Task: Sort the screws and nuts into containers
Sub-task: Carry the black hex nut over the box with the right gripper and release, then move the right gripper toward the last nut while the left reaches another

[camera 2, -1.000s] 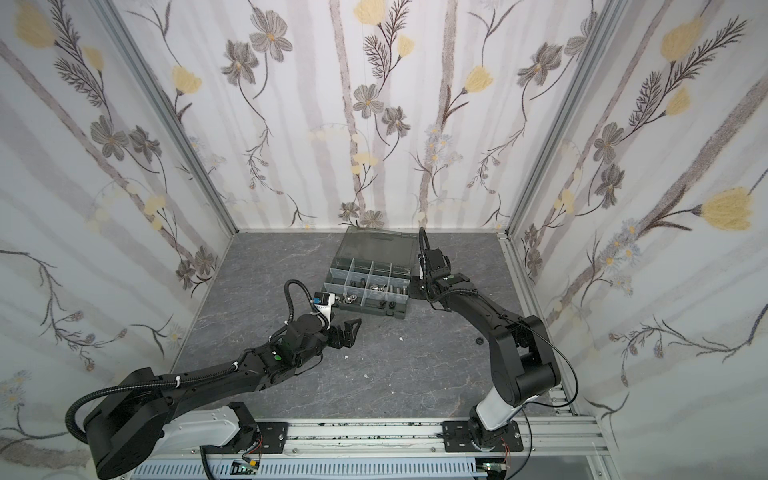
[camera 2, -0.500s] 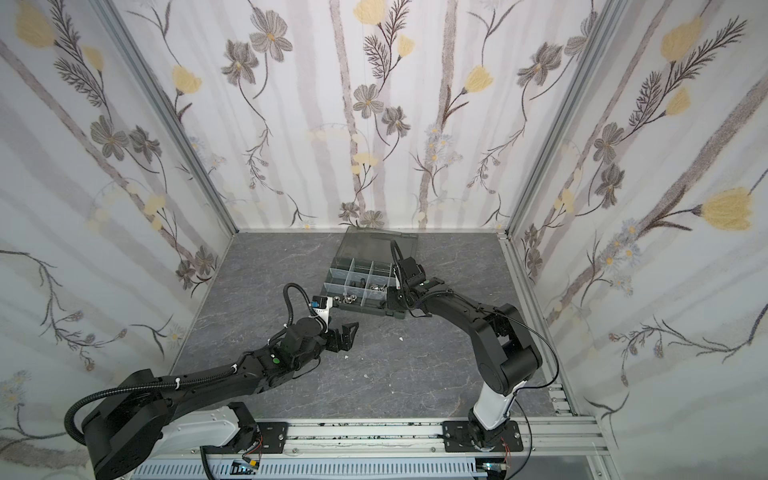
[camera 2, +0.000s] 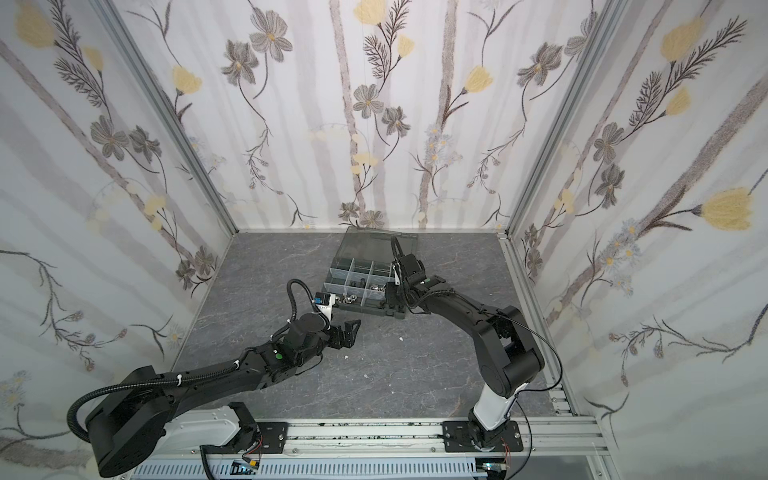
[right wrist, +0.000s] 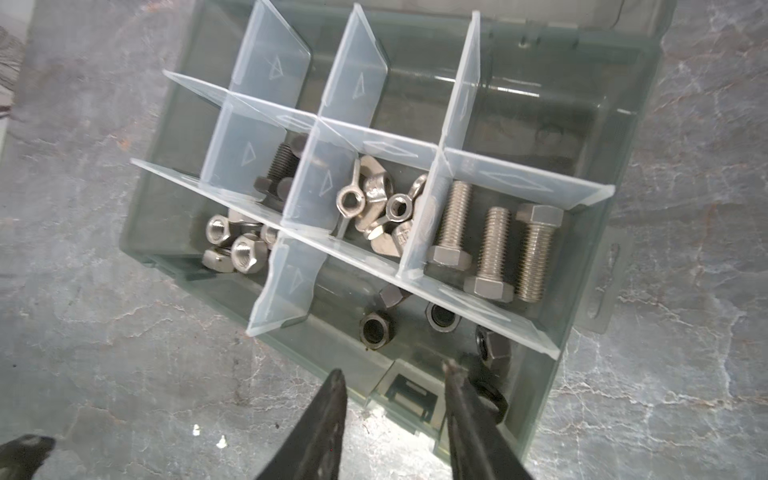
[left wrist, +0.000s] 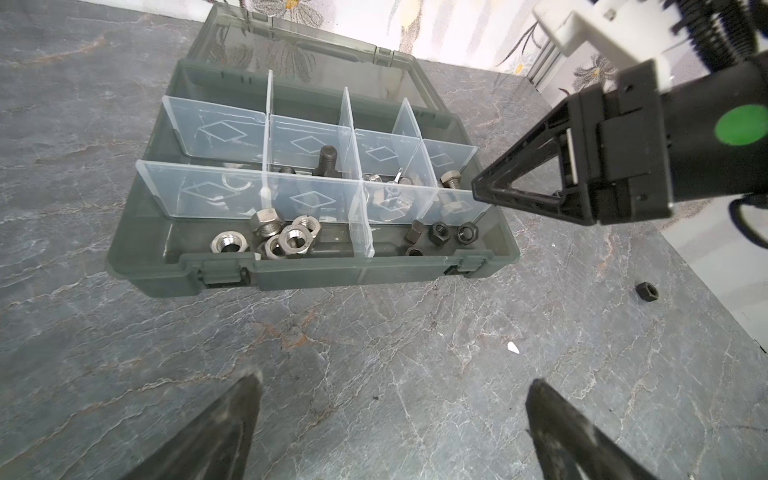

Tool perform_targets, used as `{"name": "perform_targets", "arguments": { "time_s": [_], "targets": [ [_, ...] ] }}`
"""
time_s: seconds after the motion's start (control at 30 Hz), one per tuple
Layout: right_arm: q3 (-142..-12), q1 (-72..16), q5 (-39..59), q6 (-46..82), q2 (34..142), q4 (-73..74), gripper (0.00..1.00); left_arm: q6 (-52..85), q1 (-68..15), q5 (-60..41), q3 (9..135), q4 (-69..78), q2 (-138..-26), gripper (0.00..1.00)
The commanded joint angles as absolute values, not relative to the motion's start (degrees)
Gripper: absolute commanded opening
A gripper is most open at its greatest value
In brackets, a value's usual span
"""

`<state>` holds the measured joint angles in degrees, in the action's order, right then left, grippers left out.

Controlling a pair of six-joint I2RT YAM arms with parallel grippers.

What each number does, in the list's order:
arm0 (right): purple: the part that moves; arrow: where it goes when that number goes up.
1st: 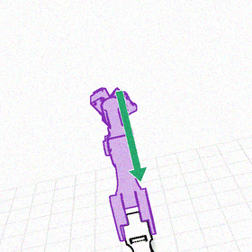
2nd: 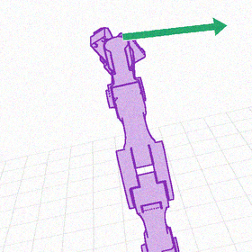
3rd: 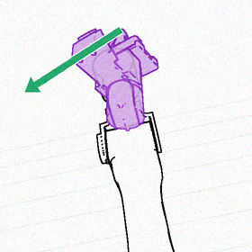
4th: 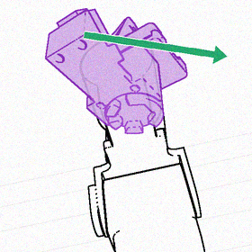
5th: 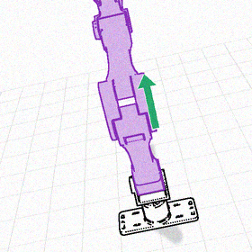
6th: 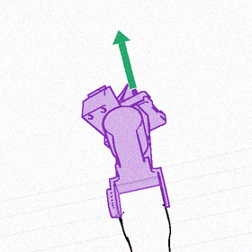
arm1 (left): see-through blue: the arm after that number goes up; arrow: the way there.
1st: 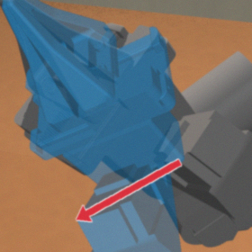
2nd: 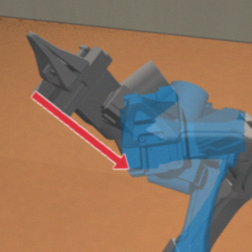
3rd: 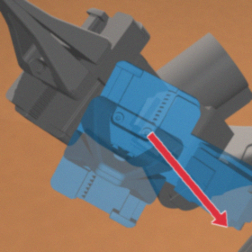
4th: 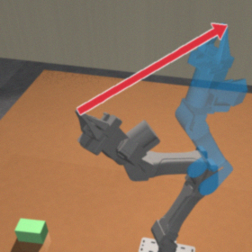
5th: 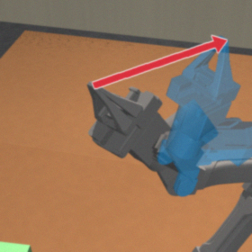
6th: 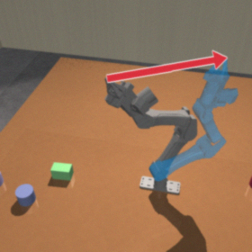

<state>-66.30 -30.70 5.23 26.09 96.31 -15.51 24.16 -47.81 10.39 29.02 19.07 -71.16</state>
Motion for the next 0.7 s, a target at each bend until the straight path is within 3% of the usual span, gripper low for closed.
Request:
{"name": "perform_targets", "arguments": {
  "time_s": [0.0, 0.37, 0.67],
  "targets": [
    [-64.93, -29.56, 5.60, 26.14, 92.94, -13.05, 0.41, 23.82, -47.79, 9.55, 31.31, 18.81, -72.90, 1.00],
    [-52.56, -18.10, 14.65, 31.45, 74.83, -3.20, 0.44, 21.04, -48.77, 6.51, 43.90, 16.85, -85.39, 0.99],
    [-44.09, -10.33, 11.61, 32.07, 59.33, -0.59, 0.54, 17.88, -50.08, 3.94, 58.86, 13.38, -99.50, 0.96]
  ]
}}
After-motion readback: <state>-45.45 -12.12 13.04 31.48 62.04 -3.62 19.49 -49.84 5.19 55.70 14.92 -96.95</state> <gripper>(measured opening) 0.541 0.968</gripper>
